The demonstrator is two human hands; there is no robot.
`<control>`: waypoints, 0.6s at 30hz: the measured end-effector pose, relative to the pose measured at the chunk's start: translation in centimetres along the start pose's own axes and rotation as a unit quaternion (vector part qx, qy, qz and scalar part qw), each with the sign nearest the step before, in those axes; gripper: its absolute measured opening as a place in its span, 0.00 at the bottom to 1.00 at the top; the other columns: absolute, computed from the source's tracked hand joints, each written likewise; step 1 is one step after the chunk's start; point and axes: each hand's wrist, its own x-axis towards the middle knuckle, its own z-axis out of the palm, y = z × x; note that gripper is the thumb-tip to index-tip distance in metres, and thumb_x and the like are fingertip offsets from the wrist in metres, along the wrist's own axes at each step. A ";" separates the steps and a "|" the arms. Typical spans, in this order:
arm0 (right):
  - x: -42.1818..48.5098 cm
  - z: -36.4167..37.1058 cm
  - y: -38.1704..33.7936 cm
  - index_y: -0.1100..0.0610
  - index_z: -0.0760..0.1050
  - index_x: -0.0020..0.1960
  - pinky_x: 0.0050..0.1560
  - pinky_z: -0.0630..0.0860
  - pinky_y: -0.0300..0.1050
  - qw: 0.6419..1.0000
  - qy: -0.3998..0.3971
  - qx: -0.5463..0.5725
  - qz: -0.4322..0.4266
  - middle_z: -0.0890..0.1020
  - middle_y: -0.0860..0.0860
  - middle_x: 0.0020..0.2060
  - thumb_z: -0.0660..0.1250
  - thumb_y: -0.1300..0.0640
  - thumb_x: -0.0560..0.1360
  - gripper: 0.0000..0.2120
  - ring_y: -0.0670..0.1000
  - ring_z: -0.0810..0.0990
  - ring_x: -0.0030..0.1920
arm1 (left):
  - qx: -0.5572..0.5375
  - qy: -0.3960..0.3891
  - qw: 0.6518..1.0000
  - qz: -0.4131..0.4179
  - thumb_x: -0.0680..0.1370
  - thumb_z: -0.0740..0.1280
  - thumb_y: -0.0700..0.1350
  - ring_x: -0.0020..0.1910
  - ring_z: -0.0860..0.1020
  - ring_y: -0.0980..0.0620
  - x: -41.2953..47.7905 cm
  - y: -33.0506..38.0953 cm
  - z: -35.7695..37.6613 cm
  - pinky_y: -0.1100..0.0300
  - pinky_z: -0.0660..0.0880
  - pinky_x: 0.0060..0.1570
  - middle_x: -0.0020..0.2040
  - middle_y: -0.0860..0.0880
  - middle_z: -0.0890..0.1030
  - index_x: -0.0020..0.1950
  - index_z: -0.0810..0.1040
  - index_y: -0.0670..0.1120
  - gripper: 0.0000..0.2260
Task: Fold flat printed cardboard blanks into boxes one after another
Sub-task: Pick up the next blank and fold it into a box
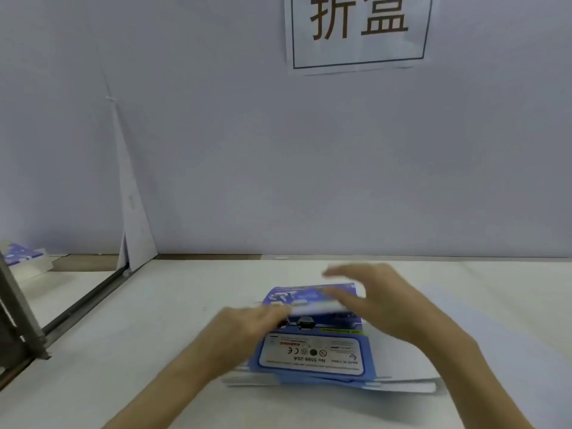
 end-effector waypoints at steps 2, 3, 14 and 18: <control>-0.1 -1.7 -0.4 0.52 0.73 0.68 0.71 0.62 0.53 0.966 0.235 -0.075 -0.077 0.71 0.53 0.71 0.66 0.57 0.78 0.19 0.54 0.67 0.72 | 0.032 0.160 0.984 -0.073 0.72 0.69 0.36 0.27 0.80 0.51 0.8 -1.0 -2.0 0.64 0.73 0.20 0.39 0.47 0.84 0.56 0.78 0.42 0.14; -0.2 -2.4 -0.5 0.56 0.72 0.69 0.72 0.60 0.57 0.934 0.331 -0.095 -0.094 0.69 0.57 0.71 0.66 0.59 0.76 0.21 0.58 0.64 0.73 | 0.036 0.227 0.963 -0.142 0.73 0.69 0.34 0.27 0.80 0.48 1.2 -1.3 -3.0 0.63 0.73 0.23 0.38 0.45 0.83 0.55 0.80 0.39 0.11; 0.3 -1.3 -1.7 0.48 0.65 0.69 0.36 0.79 0.36 0.871 0.284 0.400 0.026 0.79 0.41 0.55 0.64 0.45 0.72 0.27 0.42 0.81 0.53 | -0.453 0.364 0.741 -0.337 0.82 0.57 0.46 0.66 0.72 0.60 5.9 3.2 -6.3 0.48 0.76 0.61 0.64 0.65 0.74 0.73 0.65 0.59 0.19; 0.4 -1.4 -1.2 0.48 0.66 0.70 0.38 0.78 0.33 0.879 0.295 0.372 0.026 0.79 0.34 0.50 0.67 0.40 0.72 0.29 0.39 0.80 0.52 | -0.472 0.330 0.748 -0.331 0.81 0.59 0.49 0.63 0.75 0.58 7.2 3.5 -6.7 0.56 0.80 0.53 0.64 0.61 0.76 0.74 0.64 0.59 0.21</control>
